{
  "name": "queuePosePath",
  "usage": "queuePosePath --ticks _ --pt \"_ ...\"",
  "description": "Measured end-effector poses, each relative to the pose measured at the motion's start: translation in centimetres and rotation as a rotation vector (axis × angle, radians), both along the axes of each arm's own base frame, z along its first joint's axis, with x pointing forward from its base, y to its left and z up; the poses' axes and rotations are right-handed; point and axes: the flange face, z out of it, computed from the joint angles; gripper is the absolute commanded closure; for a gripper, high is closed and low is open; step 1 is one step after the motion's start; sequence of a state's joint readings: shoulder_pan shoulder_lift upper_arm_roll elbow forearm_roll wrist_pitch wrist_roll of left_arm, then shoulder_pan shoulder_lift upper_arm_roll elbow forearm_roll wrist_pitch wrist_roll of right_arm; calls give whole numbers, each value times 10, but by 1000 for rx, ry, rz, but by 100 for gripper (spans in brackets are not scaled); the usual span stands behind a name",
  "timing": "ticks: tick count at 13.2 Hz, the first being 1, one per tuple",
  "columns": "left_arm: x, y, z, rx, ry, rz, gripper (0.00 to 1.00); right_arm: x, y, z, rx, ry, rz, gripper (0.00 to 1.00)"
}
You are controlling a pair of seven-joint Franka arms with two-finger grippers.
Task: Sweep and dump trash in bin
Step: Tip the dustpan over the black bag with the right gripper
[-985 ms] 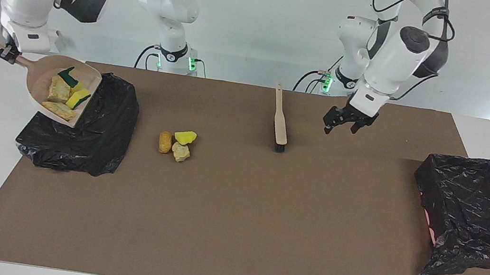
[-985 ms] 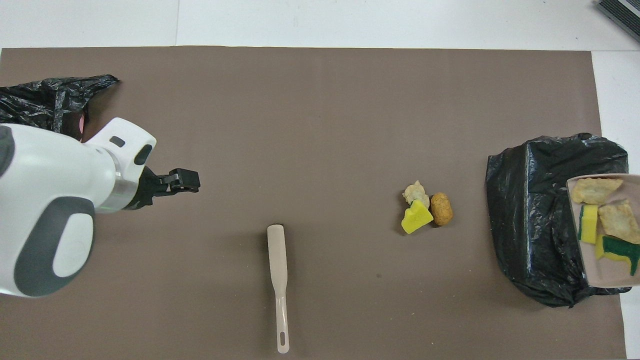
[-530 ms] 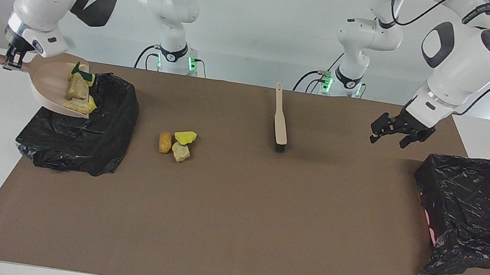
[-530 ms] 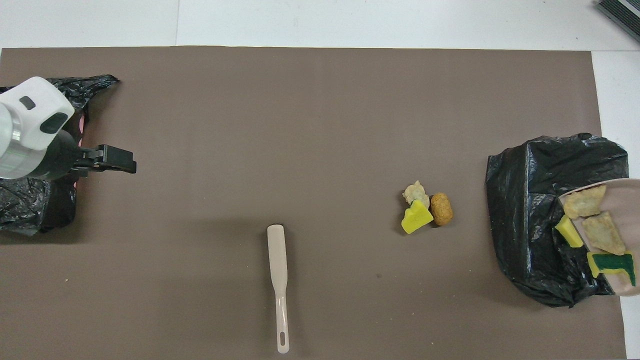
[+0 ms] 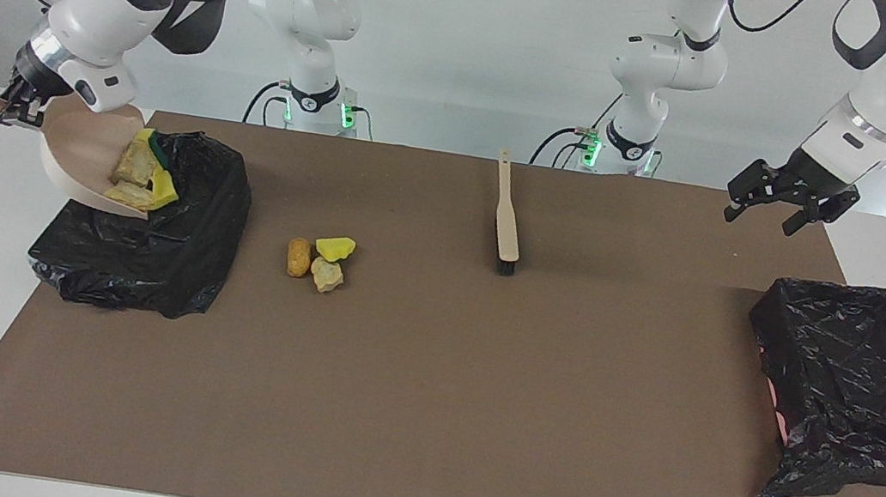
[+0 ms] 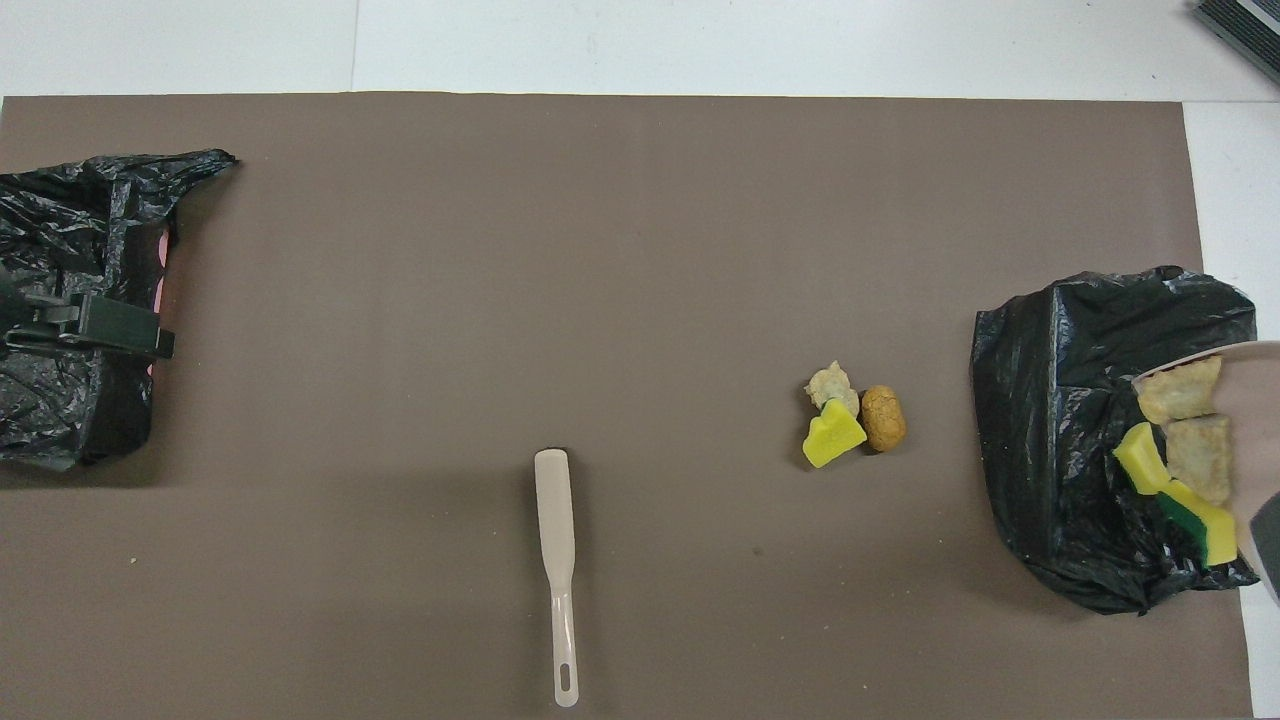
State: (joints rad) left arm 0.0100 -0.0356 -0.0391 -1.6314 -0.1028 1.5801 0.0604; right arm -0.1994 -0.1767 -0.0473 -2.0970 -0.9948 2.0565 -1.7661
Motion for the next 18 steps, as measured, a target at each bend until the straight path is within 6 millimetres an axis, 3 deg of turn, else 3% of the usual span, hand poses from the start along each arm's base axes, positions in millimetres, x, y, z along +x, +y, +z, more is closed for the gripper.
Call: queuePosePath --ticks 5,8,13,16,18 --pt "-3 -1 -3 60 11 -18 0 -1 19 4 -82 -10 -16 100" --pt "-5 -2 -2 91 8 -29 0 -4 31 23 -94 -58 -91 100" --pt "-6 5 3 94 0 -17 0 -18 29 52 88 -192 -398 100" --pt "-7 9 5 94 -4 -10 0 -20 54 46 149 -247 -526 100" --pt "-7 7 5 95 -4 -12 0 -21 82 41 186 -311 -633 100"
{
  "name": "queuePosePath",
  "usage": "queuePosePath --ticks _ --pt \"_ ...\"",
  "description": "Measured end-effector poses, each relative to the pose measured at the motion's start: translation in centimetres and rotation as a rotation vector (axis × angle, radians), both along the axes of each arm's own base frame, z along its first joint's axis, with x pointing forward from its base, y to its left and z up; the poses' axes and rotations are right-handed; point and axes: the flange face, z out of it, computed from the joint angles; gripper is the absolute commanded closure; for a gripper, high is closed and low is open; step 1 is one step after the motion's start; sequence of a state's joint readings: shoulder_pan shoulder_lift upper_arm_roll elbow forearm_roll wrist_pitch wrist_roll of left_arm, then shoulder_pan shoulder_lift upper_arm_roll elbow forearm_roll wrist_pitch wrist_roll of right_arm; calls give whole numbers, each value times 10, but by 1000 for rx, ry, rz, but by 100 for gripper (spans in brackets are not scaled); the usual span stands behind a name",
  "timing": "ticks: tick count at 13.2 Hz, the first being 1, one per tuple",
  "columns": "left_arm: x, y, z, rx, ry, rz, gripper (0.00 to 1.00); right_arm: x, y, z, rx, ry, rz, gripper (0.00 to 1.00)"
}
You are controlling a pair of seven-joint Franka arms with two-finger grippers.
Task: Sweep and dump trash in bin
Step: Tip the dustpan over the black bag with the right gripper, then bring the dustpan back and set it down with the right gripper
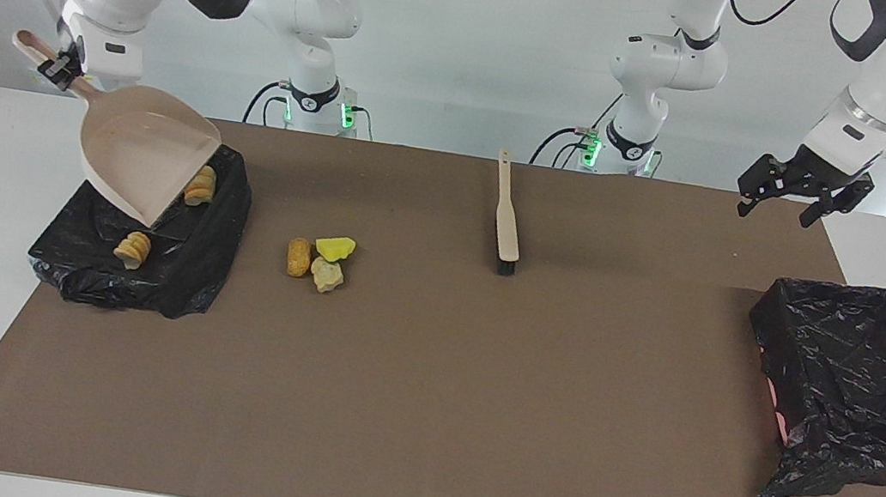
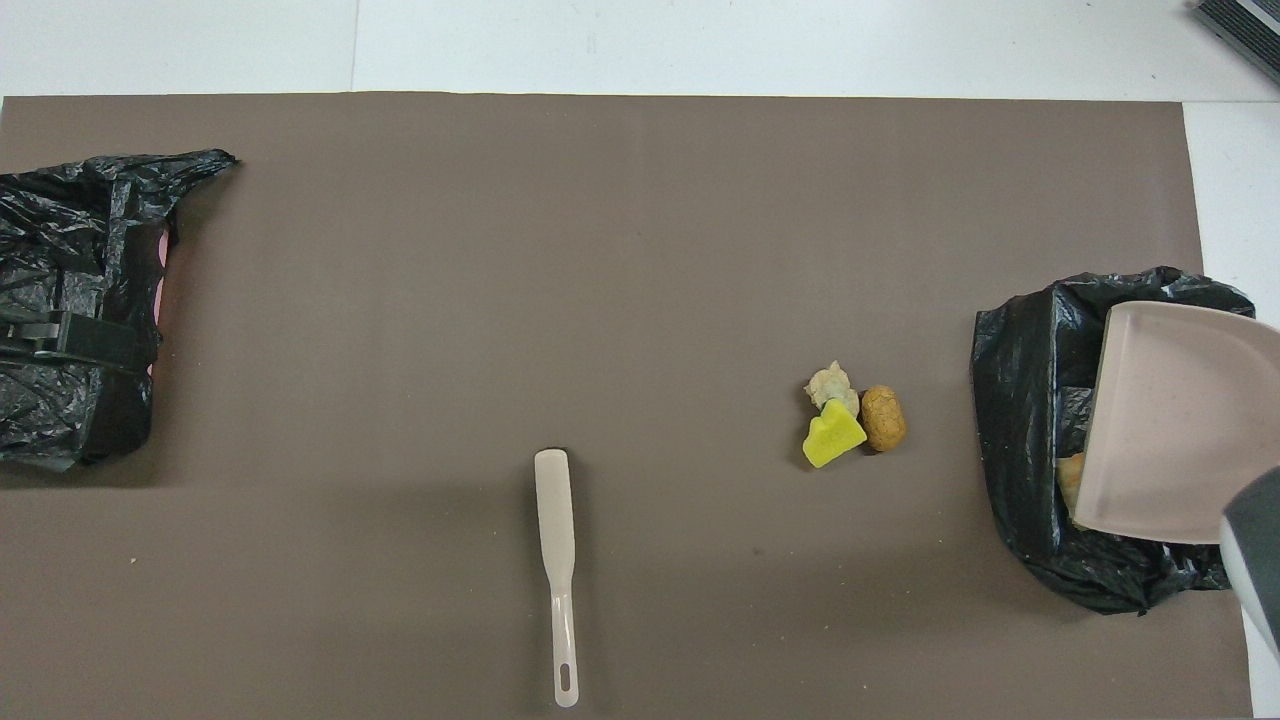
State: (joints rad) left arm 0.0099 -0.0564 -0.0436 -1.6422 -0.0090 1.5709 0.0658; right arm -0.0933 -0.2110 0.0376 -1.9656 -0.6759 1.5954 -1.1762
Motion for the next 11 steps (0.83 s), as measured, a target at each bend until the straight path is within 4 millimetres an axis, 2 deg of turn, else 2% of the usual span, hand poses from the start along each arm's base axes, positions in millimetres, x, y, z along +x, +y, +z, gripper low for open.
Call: queuePosePath --ticks 2,5,8,9,11 --pt "0 0 0 0 0 0 0 1 38 -5 44 -78 -98 100" --pt "0 1 0 0 0 2 0 2 107 -8 136 -216 -242 100" --pt "0 1 0 0 0 1 0 -1 164 -6 268 -343 -494 100" --pt "0 1 0 0 0 2 0 2 186 -6 295 -380 -564 100" --pt "0 1 0 0 0 2 0 13 247 -18 322 -450 -673 100"
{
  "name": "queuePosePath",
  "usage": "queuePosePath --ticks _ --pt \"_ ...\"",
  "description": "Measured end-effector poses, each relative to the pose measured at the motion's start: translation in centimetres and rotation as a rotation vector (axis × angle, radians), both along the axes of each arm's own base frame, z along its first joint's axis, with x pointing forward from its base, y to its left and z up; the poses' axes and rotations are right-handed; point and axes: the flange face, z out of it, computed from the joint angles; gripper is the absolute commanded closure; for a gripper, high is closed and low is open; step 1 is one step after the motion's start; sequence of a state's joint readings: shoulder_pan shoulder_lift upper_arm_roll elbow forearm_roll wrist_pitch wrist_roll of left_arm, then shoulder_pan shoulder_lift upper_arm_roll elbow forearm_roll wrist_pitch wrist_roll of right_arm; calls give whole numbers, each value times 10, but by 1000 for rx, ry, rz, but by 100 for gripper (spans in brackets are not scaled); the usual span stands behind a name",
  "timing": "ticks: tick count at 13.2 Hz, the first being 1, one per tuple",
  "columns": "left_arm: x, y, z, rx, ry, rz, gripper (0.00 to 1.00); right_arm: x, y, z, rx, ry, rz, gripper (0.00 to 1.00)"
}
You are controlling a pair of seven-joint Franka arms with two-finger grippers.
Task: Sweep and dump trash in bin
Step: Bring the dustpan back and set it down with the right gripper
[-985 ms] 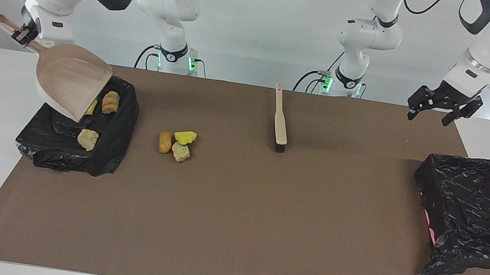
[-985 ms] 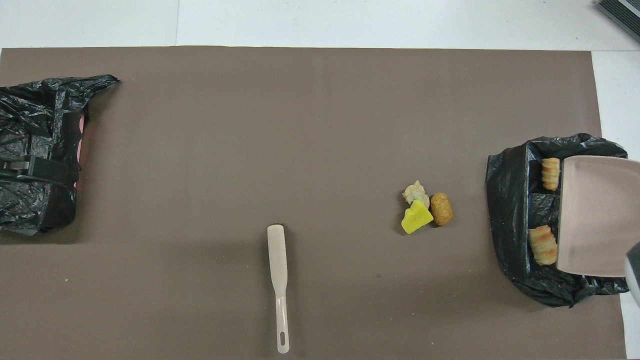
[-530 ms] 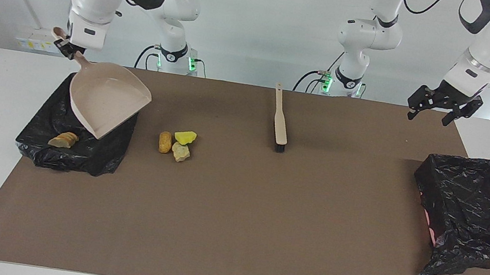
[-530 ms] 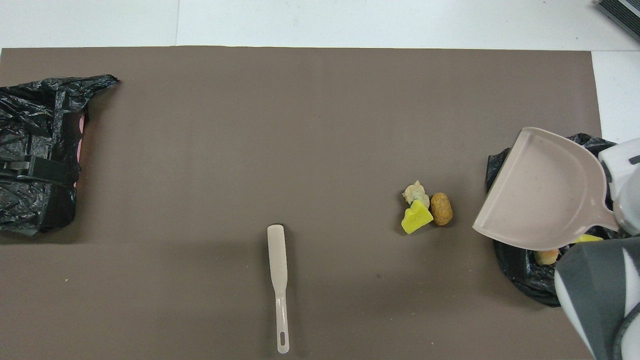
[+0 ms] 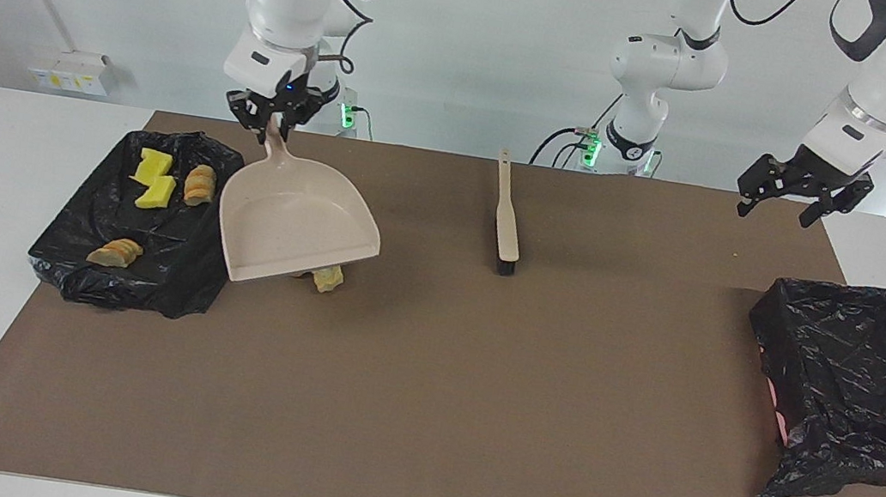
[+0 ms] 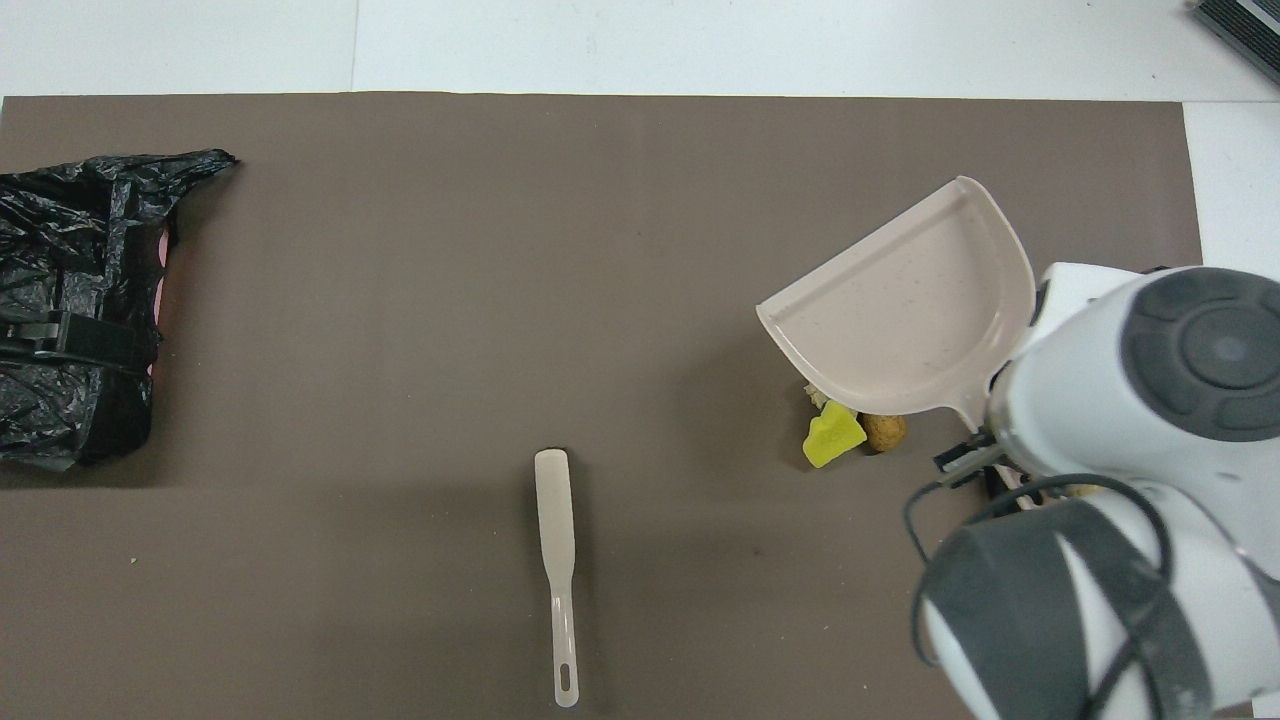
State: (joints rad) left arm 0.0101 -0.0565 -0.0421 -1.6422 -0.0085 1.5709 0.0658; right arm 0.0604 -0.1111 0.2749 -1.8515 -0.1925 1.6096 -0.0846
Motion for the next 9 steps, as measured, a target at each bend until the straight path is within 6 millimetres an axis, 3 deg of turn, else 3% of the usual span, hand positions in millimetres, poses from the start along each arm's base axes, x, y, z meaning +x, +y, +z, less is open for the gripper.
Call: queuePosePath --ticks 3,9 --pt "0 0 0 0 0 0 0 21 96 -40 109 -47 -217 100" --pt "0 0 0 0 0 0 0 75 239 -119 299 -65 -523 100"
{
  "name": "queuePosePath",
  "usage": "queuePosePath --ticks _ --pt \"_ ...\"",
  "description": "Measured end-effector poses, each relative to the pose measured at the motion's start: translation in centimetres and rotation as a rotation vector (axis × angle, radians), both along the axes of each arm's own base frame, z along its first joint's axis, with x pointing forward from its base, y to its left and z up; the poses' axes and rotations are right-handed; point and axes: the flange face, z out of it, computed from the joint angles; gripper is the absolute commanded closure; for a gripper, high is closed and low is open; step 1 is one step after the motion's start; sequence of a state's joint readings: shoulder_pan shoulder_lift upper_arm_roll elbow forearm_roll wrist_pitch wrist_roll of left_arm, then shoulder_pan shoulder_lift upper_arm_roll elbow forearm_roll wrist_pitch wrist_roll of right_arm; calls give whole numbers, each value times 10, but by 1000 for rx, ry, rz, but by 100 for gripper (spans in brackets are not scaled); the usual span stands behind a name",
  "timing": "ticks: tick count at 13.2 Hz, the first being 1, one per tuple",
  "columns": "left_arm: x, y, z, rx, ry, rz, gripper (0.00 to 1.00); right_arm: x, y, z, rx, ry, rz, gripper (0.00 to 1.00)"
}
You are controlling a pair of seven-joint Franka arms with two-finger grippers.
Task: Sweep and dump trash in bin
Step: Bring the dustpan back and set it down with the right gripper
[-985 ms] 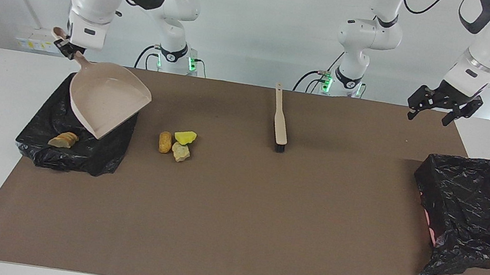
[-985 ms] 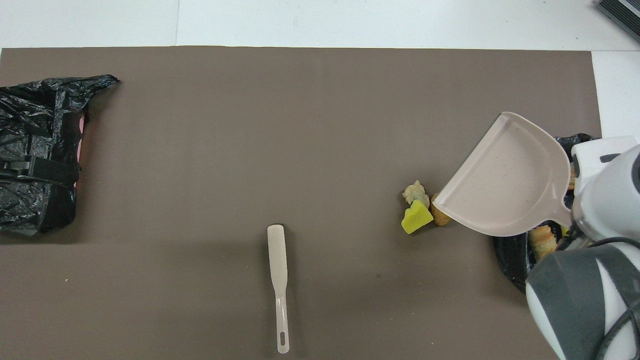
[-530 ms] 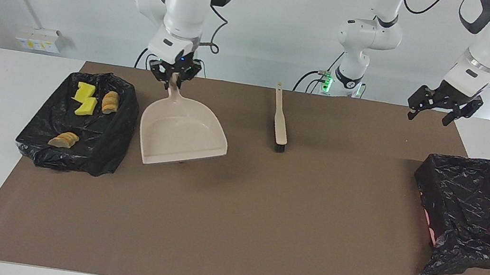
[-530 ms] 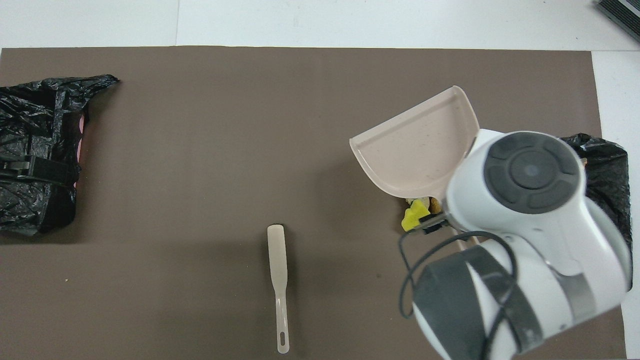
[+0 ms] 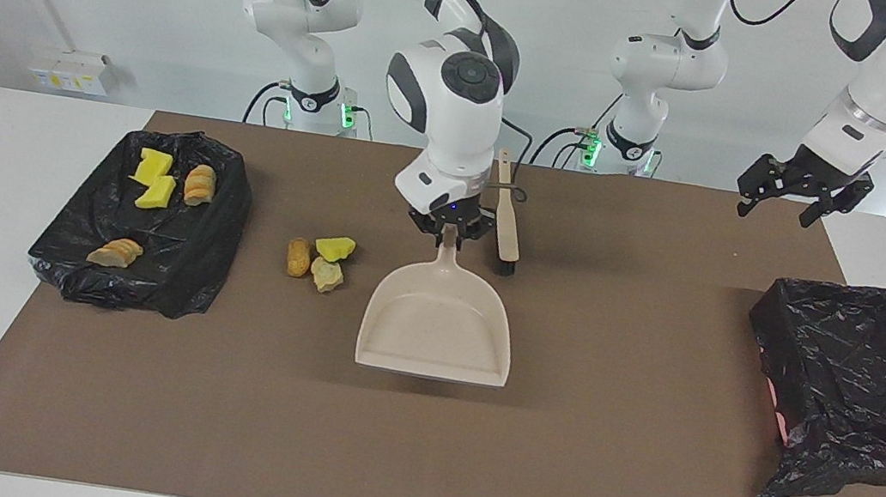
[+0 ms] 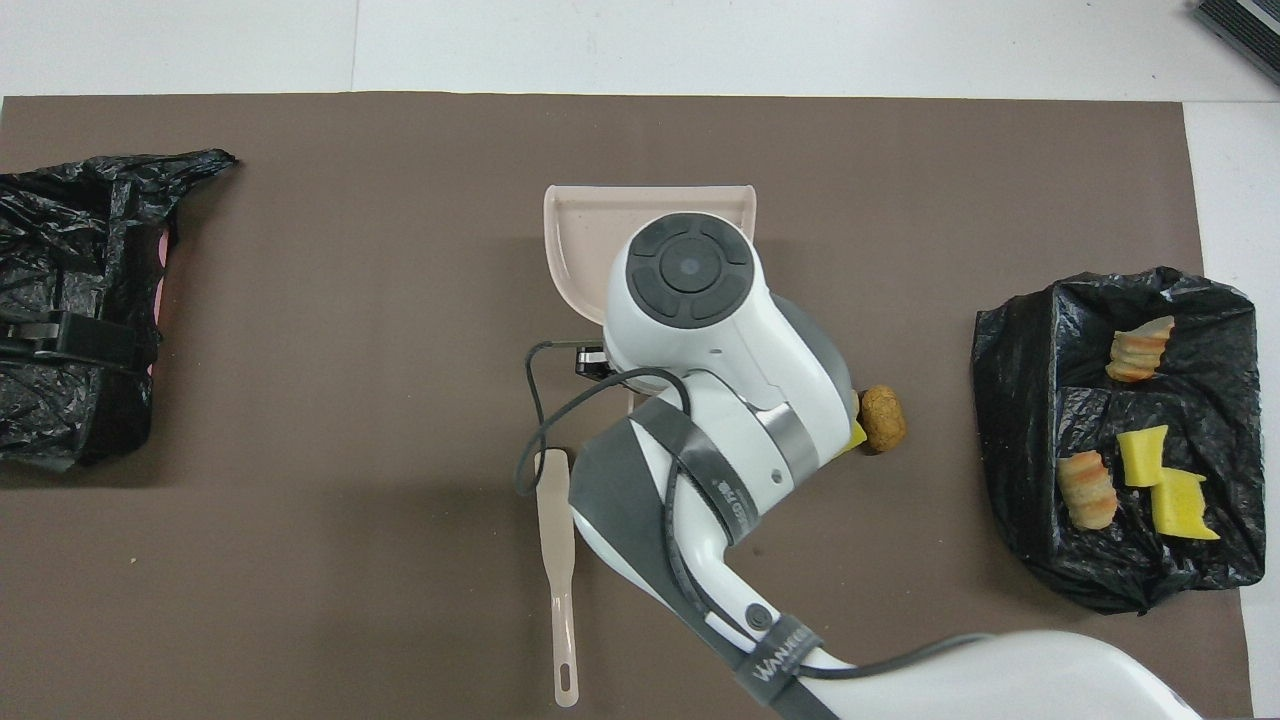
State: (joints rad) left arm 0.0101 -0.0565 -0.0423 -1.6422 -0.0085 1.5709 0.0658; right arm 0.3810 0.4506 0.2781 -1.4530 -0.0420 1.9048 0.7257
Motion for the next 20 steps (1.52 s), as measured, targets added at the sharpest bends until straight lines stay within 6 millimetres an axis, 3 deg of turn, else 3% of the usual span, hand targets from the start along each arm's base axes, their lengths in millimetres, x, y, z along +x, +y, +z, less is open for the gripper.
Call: queuePosePath --ticks 2,4,7,10,11,12,13,17,20 --pt "0 0 0 0 0 0 0 11 36 -29 62 0 -20 100" --pt "0 0 0 0 0 0 0 15 53 -57 94 21 -22 100" --pt "0 0 0 0 0 0 0 9 63 -84 83 58 -10 100" --pt "0 0 0 0 0 0 0 11 62 -90 89 61 -18 100" --pt "0 0 0 0 0 0 0 13 61 -90 91 59 -22 94" --pt "0 0 0 0 0 0 0 14 60 -90 91 59 -24 52" --pt "0 0 0 0 0 0 0 15 59 -90 91 59 -25 1" --pt "0 0 0 0 0 0 0 18 57 -87 96 49 -18 0" --pt "0 0 0 0 0 0 0 27 43 -68 107 29 -36 0"
